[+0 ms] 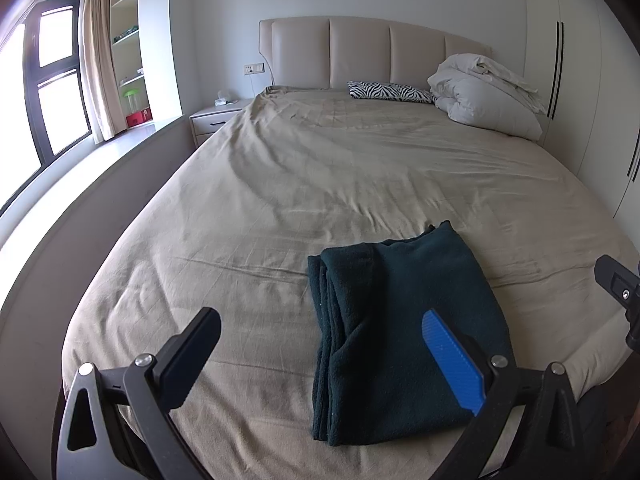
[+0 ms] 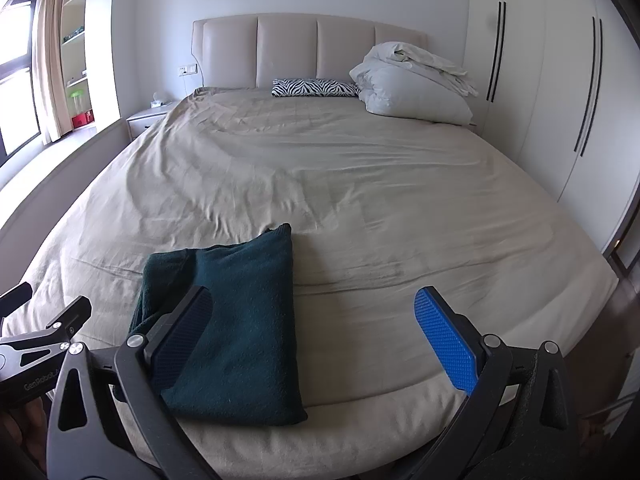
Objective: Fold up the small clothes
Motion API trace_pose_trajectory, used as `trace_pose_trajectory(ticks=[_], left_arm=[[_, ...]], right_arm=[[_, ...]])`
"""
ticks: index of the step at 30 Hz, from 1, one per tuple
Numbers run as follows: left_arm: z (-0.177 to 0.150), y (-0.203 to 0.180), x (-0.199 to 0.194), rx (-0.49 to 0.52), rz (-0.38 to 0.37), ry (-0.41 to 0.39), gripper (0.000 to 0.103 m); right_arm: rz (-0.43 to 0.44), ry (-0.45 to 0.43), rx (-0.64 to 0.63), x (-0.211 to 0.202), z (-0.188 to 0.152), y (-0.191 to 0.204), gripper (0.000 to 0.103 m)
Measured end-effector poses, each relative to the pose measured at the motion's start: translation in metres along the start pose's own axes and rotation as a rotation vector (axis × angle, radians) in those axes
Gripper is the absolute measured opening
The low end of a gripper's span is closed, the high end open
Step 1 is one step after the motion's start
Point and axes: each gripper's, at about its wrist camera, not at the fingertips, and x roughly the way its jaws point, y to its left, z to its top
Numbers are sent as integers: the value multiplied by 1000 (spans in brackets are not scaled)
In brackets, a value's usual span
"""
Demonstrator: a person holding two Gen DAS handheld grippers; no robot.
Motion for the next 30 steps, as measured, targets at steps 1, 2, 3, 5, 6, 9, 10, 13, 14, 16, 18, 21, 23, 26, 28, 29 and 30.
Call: trace_pose_trajectory(ticks=[1,2,3,5,6,9,10,13,14,16,18,21,23,26,28,29,30], left_arm=[[-1,1,1,0,1,1,103],[-2,1,1,1,2,2,103],[-2,2,2,1,2,3,103],[-4,3,2,1,3,6,103],[-2,3,2,2,2,5,103],[-2,4,2,1,1,5,103],[-2,4,3,3,1,5,103],[-2,4,3,3,1,5,103],[-3,5,3,3,0,6,103],[-1,4,3,3,0,6,103],[-1,4,3,3,0,5,103],[-1,4,3,3,0,5,103],[-2,5,3,4,0,6,103],[-2,5,3,3,1,6,103],[-2,5,3,4,0,7,103],[-2,5,3,5,1,7,103],[-1,5,3,4,1,6,103]], right_arm=[[1,0,1,0,0,0,103],[1,1,1,0,0,0,103],[1,1,1,1,0,0,103],[2,3,2,2,-1,2,103],[3,3,2,2,-1,1,103],[4,4,1,3,-2,2,103],[4,4,1,3,-2,3,103],[5,4,2,3,-3,3,103],[4,4,2,4,-3,3,103],[5,5,1,3,-2,2,103],[4,5,1,3,-2,2,103],[5,5,1,3,-2,2,103],[5,5,1,3,-2,2,103],[4,5,0,4,-3,3,103],[4,6,2,3,-2,2,103],[4,7,2,3,-3,3,103],[4,6,2,3,-3,3,103]])
